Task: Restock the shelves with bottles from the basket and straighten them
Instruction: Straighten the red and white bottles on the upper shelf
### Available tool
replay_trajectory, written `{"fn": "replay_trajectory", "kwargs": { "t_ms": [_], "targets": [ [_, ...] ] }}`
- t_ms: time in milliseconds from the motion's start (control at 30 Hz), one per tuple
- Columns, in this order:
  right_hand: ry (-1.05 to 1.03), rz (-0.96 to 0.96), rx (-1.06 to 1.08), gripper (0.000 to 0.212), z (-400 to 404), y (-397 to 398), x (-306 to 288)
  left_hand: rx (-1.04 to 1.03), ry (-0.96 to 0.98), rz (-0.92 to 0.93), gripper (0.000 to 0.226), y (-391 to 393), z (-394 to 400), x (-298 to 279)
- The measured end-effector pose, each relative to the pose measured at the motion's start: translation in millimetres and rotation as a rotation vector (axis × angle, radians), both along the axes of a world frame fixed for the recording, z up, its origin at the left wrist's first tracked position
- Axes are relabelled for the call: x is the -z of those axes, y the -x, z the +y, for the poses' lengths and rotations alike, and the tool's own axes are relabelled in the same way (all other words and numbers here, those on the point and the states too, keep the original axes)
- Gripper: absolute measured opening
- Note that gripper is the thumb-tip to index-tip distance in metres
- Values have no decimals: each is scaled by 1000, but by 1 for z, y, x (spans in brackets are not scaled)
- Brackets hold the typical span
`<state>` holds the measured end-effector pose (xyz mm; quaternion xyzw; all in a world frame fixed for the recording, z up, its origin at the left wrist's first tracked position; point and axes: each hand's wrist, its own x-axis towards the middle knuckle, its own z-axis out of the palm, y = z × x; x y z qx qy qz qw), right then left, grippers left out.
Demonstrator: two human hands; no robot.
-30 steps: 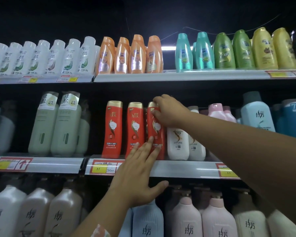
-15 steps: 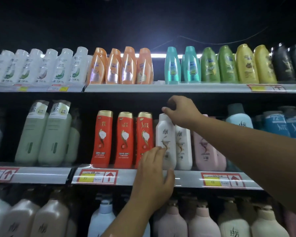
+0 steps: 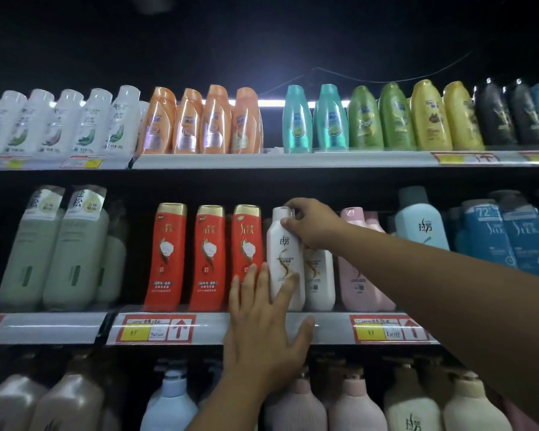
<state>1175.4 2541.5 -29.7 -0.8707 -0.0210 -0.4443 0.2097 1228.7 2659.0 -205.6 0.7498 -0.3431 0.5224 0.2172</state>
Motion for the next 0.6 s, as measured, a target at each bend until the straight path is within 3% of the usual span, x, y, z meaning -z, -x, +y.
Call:
{"fn": "replay_trajectory", "kwargs": {
  "t_ms": [200, 600],
  "targets": [
    [-112, 24, -66, 40, -10, -2, 0, 6, -14, -13, 73, 0, 1, -2],
    [-142, 41, -155, 33, -17, 1, 2, 75, -18, 13, 77, -2, 1, 4]
  ]
}}
